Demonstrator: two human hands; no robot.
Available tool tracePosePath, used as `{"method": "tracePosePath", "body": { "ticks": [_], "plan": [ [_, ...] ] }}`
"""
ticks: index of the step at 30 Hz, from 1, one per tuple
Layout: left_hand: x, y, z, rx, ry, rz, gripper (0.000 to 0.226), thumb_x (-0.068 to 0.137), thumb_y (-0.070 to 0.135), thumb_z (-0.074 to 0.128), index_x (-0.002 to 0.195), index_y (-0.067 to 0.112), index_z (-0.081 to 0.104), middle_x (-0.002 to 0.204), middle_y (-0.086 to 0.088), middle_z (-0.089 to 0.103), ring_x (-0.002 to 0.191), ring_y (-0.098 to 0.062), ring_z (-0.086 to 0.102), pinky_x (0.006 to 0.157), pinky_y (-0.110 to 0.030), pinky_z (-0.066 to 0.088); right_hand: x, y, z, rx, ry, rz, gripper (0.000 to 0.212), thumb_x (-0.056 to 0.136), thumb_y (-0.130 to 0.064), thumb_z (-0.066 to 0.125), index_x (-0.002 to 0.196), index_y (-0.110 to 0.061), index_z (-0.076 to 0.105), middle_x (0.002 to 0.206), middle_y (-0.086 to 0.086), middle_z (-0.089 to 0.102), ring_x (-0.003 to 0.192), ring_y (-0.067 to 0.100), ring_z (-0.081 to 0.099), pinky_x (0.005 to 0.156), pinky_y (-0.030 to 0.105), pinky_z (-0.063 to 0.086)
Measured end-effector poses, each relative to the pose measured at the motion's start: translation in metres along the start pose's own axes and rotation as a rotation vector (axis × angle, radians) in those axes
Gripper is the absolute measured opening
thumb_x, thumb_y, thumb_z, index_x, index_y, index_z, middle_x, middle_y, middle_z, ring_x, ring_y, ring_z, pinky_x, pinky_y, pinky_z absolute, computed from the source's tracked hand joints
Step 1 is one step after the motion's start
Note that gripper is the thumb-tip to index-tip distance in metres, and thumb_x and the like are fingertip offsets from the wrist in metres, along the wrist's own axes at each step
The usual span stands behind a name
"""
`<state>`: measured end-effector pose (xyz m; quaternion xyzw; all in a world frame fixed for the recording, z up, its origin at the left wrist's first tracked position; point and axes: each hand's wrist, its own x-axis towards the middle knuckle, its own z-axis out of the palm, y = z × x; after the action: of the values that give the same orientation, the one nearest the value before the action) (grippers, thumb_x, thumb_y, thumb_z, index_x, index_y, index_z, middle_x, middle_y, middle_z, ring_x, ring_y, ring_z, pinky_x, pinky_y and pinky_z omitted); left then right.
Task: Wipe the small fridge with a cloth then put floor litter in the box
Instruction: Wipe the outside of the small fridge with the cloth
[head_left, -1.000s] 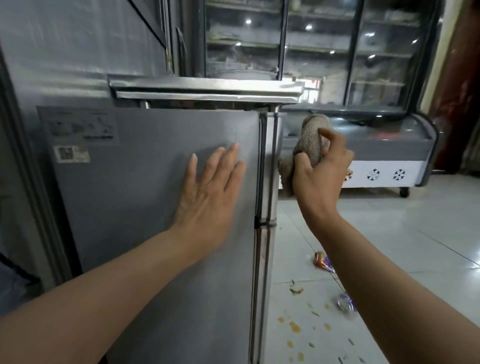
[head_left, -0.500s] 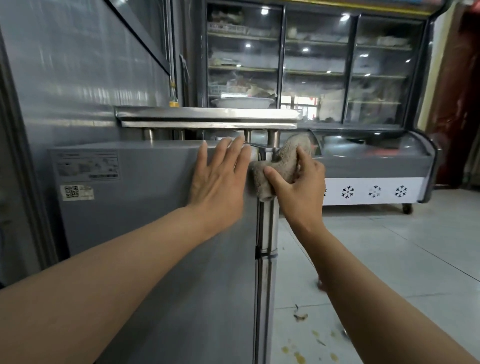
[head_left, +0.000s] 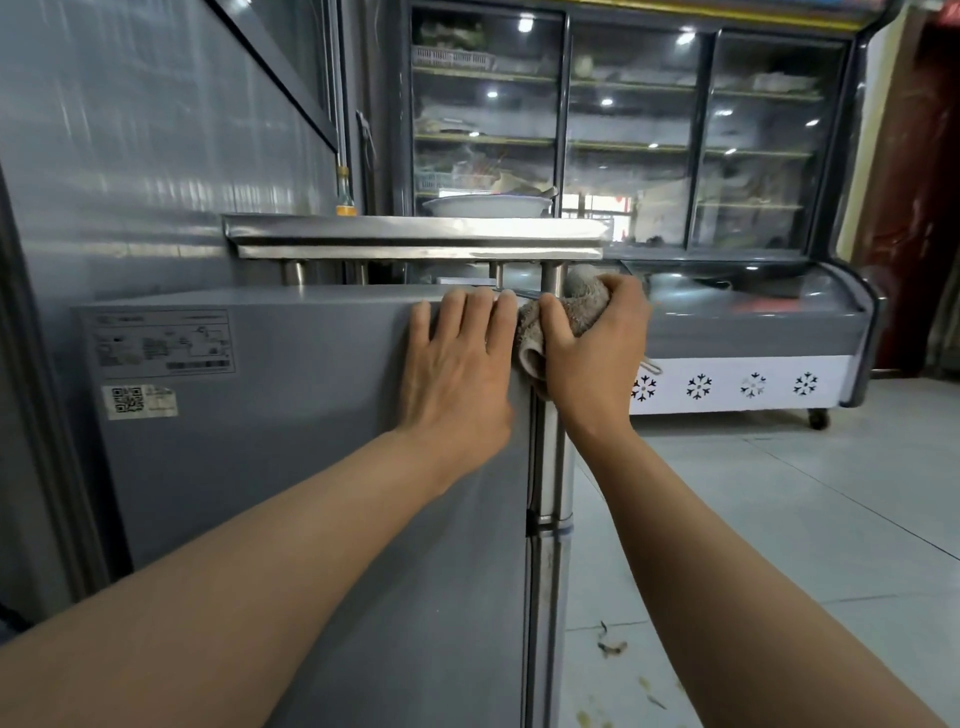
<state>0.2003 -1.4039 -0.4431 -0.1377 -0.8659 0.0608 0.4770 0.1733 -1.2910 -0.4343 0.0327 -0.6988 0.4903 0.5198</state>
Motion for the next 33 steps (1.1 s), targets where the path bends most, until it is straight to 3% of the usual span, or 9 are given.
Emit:
{"method": "tracePosePath", "body": {
  "ticks": [5, 10, 16, 19, 26, 28, 33],
  "plan": [
    [-0.004, 0.003, 0.006, -0.016, 0.033, -0.015, 0.080, 0.066, 0.026, 0.066, 0.136, 0.012, 0.030, 0.136, -0.010, 0.037, 0.127, -0.030, 0.031, 0.100, -0.043, 0.019, -0.005, 0.006, 0.006, 0.037, 0.074, -0.013, 0.028, 0.090, -0.026, 0.056, 0.102, -0.002, 0.047, 0.103, 0.015, 0.053, 0.091, 0.027, 0.052, 0.073, 0.026, 0.036],
    [-0.006, 0.002, 0.010, -0.027, 0.039, -0.015, 0.079, 0.067, 0.024, 0.062, 0.138, 0.011, 0.030, 0.141, -0.012, 0.035, 0.133, -0.032, 0.028, 0.104, -0.045, 0.015, -0.008, 0.010, 0.007, 0.032, 0.115, -0.045, 0.017, 0.091, -0.023, 0.054, 0.093, -0.011, 0.042, 0.094, 0.009, 0.047, 0.086, 0.023, 0.047, 0.070, 0.023, 0.032],
    [-0.037, 0.000, 0.024, -0.042, 0.028, 0.030, 0.081, 0.069, 0.018, 0.064, 0.142, 0.009, 0.031, 0.155, -0.014, 0.020, 0.143, -0.030, 0.016, 0.110, -0.057, 0.009, -0.040, 0.036, 0.005, 0.009, 0.126, -0.044, 0.023, 0.090, -0.020, 0.057, 0.094, 0.000, 0.047, 0.091, 0.010, 0.045, 0.086, 0.026, 0.046, 0.069, 0.018, 0.025],
    [-0.063, 0.002, 0.038, -0.008, 0.020, 0.065, 0.081, 0.067, 0.014, 0.063, 0.141, 0.008, 0.033, 0.154, -0.013, 0.023, 0.142, -0.028, 0.021, 0.109, -0.057, 0.014, -0.059, 0.053, 0.003, -0.015, 0.108, -0.039, 0.023, 0.090, -0.019, 0.057, 0.091, 0.000, 0.046, 0.090, 0.014, 0.045, 0.087, 0.030, 0.047, 0.070, 0.023, 0.028],
    [-0.104, 0.009, 0.070, 0.009, 0.042, 0.123, 0.065, 0.076, 0.013, 0.034, 0.140, 0.008, 0.033, 0.152, -0.011, 0.029, 0.140, -0.024, 0.021, 0.107, -0.053, 0.010, -0.103, 0.086, -0.001, -0.019, 0.078, 0.006, 0.021, 0.089, -0.018, 0.058, 0.086, -0.004, 0.043, 0.087, 0.013, 0.043, 0.079, 0.024, 0.043, 0.070, 0.021, 0.027],
    [-0.116, 0.011, 0.078, 0.004, 0.040, 0.144, 0.063, 0.077, 0.012, 0.032, 0.140, 0.008, 0.032, 0.152, -0.011, 0.029, 0.140, -0.024, 0.021, 0.108, -0.053, 0.010, -0.115, 0.097, -0.001, -0.025, 0.066, 0.033, 0.021, 0.090, -0.020, 0.058, 0.086, -0.009, 0.040, 0.088, 0.015, 0.045, 0.078, 0.027, 0.046, 0.069, 0.025, 0.031],
    [-0.149, 0.020, 0.096, 0.005, -0.020, 0.183, 0.065, 0.077, 0.012, 0.027, 0.142, 0.009, 0.027, 0.153, -0.010, 0.027, 0.140, -0.025, 0.019, 0.107, -0.053, 0.009, -0.141, 0.116, -0.002, -0.036, 0.067, 0.019, 0.026, 0.091, -0.026, 0.056, 0.090, -0.003, 0.044, 0.090, 0.017, 0.047, 0.080, 0.032, 0.049, 0.070, 0.041, 0.042]
  ]
}}
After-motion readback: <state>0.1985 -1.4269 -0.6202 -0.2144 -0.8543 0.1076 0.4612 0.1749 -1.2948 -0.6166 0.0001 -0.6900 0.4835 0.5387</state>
